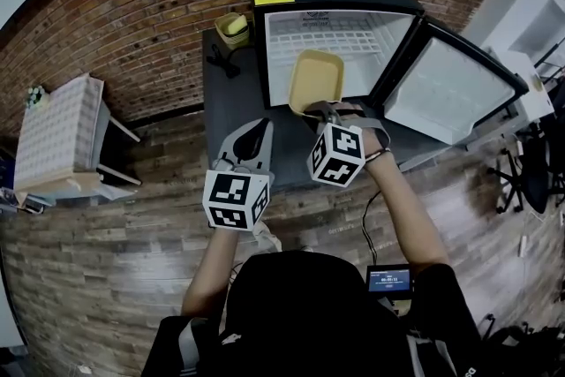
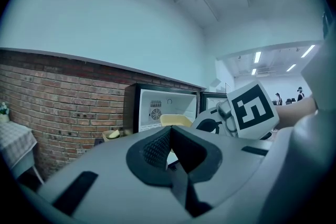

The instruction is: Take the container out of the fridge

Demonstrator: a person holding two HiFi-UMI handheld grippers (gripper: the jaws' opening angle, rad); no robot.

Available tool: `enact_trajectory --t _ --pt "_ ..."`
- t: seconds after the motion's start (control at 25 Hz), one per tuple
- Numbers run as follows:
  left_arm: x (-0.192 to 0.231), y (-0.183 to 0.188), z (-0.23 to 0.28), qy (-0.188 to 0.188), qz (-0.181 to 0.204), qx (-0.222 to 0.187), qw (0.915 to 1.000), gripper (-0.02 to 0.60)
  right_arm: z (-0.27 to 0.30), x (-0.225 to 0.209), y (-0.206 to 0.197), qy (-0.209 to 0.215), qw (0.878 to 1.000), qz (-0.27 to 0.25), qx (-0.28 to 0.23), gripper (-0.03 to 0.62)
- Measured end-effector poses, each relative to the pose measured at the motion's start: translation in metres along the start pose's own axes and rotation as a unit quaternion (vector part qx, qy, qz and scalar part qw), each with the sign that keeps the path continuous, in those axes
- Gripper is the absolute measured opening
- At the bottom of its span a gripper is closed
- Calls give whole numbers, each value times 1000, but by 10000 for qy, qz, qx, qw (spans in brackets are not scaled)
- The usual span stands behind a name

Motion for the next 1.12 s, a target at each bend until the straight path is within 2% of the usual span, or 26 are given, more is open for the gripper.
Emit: enact_trajectory --t 0.6,1.12 --pt "-45 -4 -46 147 14 8 9999 12 -43 47 9 54 9995 46 -303 54" --pt "-62 -3 -60 123 50 -29 9999 12 -63 63 8 9 9996 20 -284 54"
Point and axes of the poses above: the fingertips, and each gripper's own axes: z forward along the fingers, x to its left, y out of its top, the point moved 2 cm from there along -z, backward along the fingers, and after that the axes turned 10 degrees about -x, right-handed, at the moved point
